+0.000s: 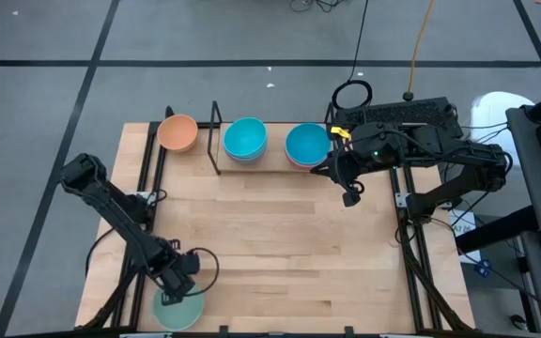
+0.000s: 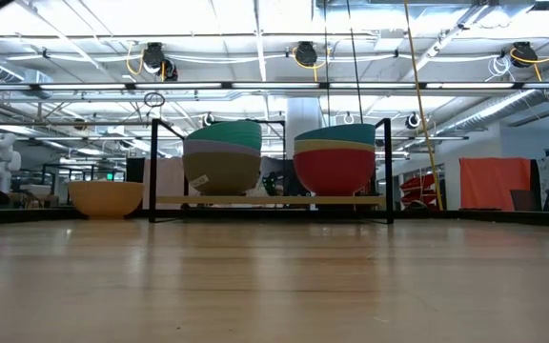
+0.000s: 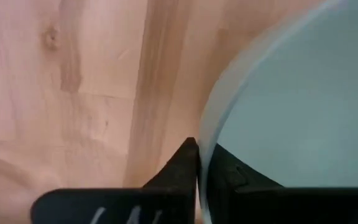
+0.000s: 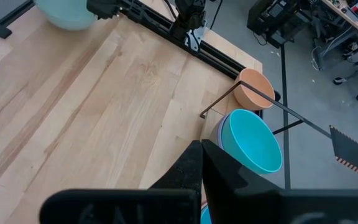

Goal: Place and stack bowls onto a shelf
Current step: Stack the green bowl on top of the light blue bowl on the shelf

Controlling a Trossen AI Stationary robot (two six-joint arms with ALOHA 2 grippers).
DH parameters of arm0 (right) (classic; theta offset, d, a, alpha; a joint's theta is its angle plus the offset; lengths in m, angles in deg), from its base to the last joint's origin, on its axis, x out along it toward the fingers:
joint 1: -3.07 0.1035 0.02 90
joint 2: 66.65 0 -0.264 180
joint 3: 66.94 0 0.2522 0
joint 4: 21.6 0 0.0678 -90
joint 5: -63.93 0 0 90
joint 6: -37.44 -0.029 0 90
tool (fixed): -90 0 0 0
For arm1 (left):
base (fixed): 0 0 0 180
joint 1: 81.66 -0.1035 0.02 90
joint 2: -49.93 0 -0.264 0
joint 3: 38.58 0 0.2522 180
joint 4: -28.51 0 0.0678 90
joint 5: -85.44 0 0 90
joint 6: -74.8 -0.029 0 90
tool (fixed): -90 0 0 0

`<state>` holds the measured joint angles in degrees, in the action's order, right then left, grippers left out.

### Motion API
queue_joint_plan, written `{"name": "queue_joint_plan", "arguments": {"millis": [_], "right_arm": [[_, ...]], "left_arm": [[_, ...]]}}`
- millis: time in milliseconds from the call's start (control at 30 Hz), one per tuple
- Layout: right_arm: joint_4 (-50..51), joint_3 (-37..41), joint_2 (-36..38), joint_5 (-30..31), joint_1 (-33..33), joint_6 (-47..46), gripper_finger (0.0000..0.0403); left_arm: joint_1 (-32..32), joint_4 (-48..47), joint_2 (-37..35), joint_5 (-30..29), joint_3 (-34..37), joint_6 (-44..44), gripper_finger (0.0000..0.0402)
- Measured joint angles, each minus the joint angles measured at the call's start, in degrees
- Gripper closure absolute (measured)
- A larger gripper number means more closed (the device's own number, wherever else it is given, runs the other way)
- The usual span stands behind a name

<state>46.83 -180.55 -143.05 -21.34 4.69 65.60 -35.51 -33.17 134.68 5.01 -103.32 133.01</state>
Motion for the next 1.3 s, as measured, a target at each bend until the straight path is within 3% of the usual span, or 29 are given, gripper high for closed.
{"name": "queue_joint_plan", "arguments": {"millis": [167,300,500,700,900,1300], "right_arm": [[0.0,0.0,0.0,0.3,0.0,0.0,0.0403],[0.0,0.0,0.0,5.0,0.0,0.0,0.0403],[0.0,0.0,0.1,7.6,0.0,-0.2,0.0403],[-0.5,0.0,0.1,11.3,0.0,-2.9,0.0403],[-0.7,0.0,0.1,17.8,0.0,-4.9,0.0403],[-0.3,0.0,2.7,18.1,-2.7,-10.6,0.0403]], "left_arm": [[-2.6,2.4,0.0,-0.3,0.0,5.9,0.0392],[-6.2,1.5,0.0,-0.3,-2.4,6.1,0.0393],[-11.5,-3.7,0.0,0.5,-9.9,-4.5,0.0393],[-19.0,-22.6,-0.1,-3.5,-21.7,-17.7,0.0393],[-30.6,-33.4,-0.1,-11.0,-32.1,-26.7,0.0393],[-59.2,-32.4,-0.1,-15.2,-44.8,-39.6,0.0393]]}}
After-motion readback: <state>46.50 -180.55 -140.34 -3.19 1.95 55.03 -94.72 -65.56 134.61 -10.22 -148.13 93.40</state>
